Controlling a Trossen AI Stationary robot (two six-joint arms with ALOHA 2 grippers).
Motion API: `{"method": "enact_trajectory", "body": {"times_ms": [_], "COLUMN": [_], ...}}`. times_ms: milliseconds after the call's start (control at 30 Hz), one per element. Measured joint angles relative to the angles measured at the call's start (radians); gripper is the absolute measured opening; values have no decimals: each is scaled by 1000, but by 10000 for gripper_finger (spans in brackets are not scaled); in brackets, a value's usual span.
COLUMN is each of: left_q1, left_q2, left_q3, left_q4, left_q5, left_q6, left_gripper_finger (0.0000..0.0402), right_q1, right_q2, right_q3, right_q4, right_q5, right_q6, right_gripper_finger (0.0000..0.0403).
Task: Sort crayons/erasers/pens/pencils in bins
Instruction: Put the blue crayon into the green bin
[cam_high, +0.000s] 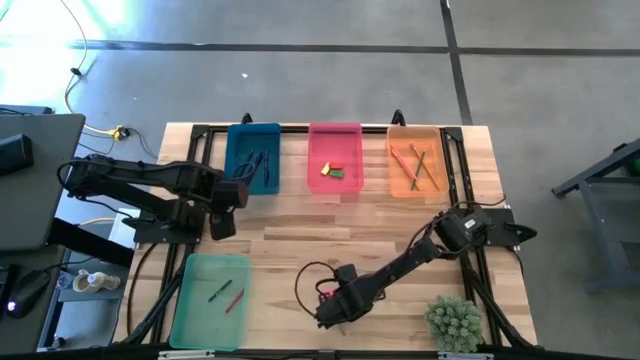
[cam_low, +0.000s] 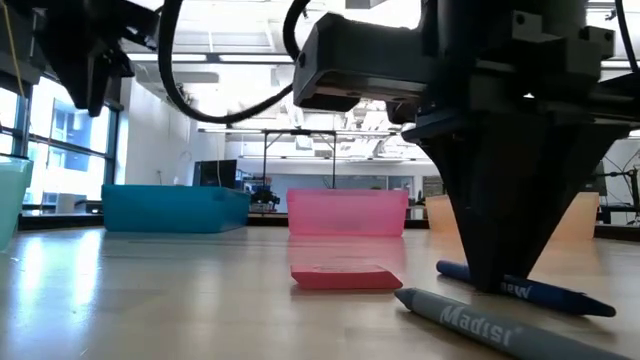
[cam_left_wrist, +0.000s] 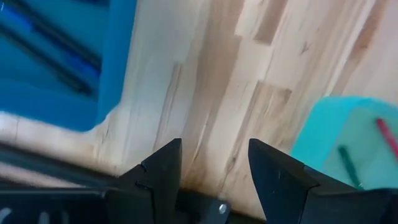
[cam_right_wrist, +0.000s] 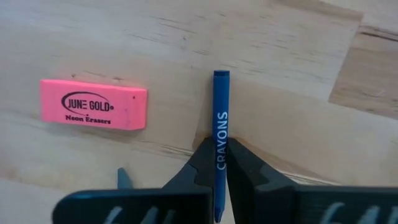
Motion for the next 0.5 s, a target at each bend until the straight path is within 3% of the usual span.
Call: {"method": "enact_trajectory", "body": {"times_ms": [300, 500], "left_q1": [-8, -29], "left_q2": [-15, -14], "left_q3": [0, 0], "left_q4": [180, 220], "left_q5": [175, 230], "left_q6": [49, 85], "left_gripper_finger": [172, 172], "right_q1": [35, 51], "right_q2": [-54, -101], "right_q3": [-6, -4], "right_q4": [40, 65], "right_q5": [75, 180], "right_q6": [4, 4], "right_gripper_finger": [3, 3]}}
